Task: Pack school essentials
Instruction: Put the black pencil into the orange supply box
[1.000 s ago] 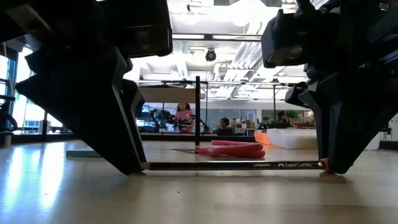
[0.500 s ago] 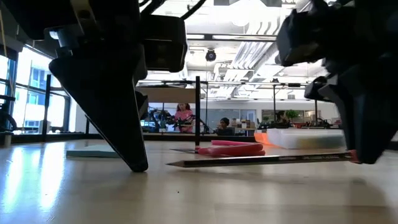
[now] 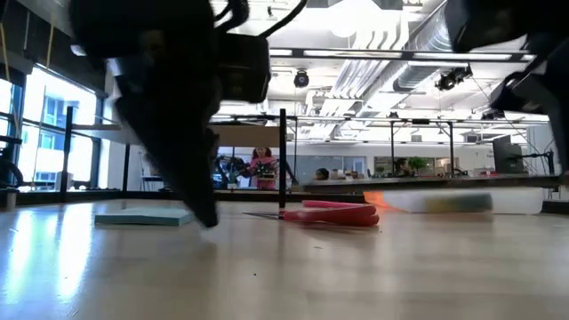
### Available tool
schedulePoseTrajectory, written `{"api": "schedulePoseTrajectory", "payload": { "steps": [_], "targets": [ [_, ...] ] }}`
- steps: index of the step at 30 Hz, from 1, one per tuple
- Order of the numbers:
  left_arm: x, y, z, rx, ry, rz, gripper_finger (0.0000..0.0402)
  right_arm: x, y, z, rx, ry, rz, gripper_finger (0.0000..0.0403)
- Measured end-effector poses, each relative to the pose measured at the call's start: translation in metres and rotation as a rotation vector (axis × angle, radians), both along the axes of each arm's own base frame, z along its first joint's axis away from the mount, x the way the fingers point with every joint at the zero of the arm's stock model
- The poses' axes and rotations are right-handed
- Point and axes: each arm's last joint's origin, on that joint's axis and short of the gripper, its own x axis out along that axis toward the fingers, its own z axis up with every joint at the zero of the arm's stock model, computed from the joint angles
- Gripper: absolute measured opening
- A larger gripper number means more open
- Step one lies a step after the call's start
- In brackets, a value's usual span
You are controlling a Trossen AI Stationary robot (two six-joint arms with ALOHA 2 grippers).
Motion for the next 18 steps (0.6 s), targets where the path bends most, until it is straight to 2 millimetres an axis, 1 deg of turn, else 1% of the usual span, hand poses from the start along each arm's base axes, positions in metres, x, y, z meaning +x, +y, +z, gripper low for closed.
{"api": "schedulePoseTrajectory", "payload": {
  "steps": [4, 9, 13, 18],
  "targets": [
    [0.001, 0.012, 0.014, 0.037, -0.041, -0.007, 0.0154, -0.008, -0.002, 0.011, -0.021, -0.012, -0.058, 0.0012],
    [0.002, 0.03, 0.03, 0.063, -0.093, -0.024, 0.0154, -0.016, -0.01, 0.027, -0.071, -0.055, -0.138, 0.0012],
    [0.001, 0.047, 0.047, 0.093, -0.139, -0.031, 0.0154, -0.022, -0.023, 0.042, -0.124, -0.089, -0.205, 0.0012],
    [-0.003, 0.067, 0.071, 0.128, -0.207, -0.038, 0.0154, -0.029, -0.048, 0.065, -0.188, -0.148, -0.303, 0.0012]
  ]
}}
